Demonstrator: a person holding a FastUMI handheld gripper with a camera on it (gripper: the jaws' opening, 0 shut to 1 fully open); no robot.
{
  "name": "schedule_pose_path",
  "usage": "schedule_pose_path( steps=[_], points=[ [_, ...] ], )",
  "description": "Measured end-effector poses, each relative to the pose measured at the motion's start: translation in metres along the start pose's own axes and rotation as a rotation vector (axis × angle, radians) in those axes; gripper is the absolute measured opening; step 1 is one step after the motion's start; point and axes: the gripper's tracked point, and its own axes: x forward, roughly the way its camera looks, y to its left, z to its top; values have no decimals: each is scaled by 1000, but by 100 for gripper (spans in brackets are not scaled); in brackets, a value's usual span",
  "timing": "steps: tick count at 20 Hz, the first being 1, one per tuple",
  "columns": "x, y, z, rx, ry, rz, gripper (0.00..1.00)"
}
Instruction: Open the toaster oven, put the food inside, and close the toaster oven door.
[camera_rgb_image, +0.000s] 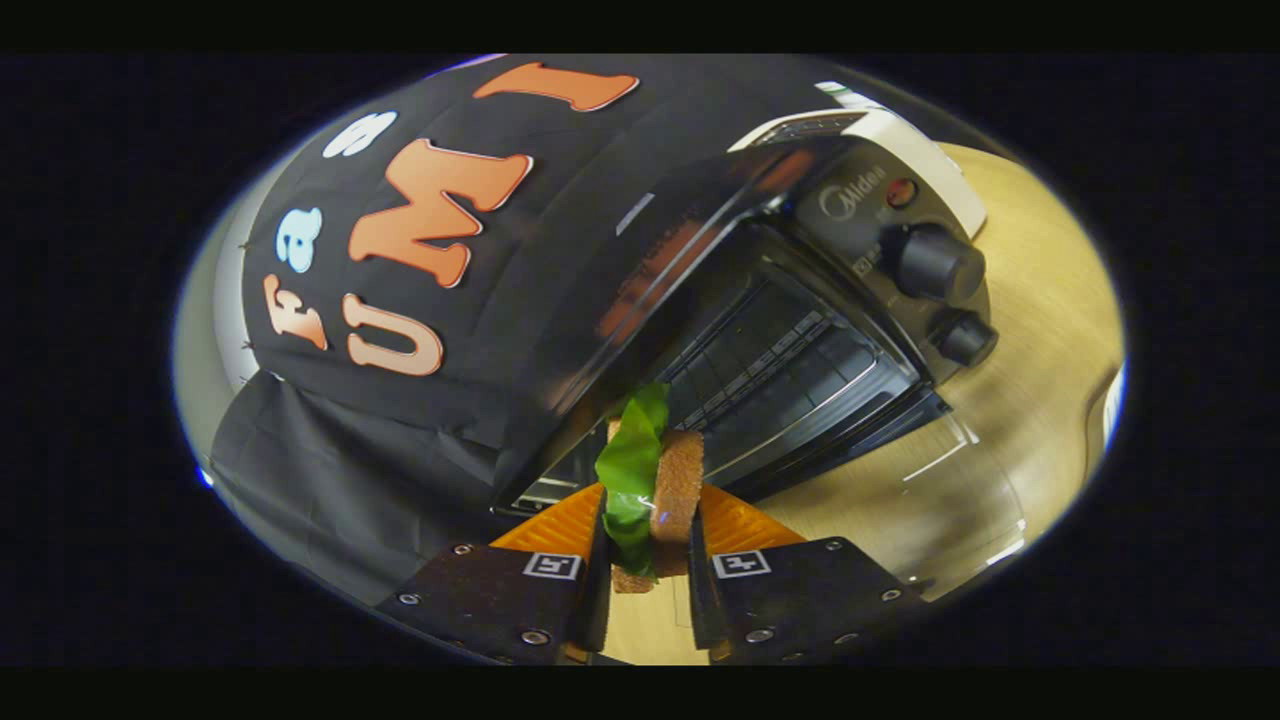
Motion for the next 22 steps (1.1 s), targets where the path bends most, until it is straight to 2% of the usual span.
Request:
schedule_pose_path(
  steps=[2,13,15,19,22],
  points=[
    [9,8,7,5,-59,27,33],
    [63,-19,27,142,-160,-40,33],
    [66,-17,24,132,-174,-53,33],
    [67,-17,17,66,-161,-111,45],
    [58,-14,1,90,-76,-139,56]
  ],
)
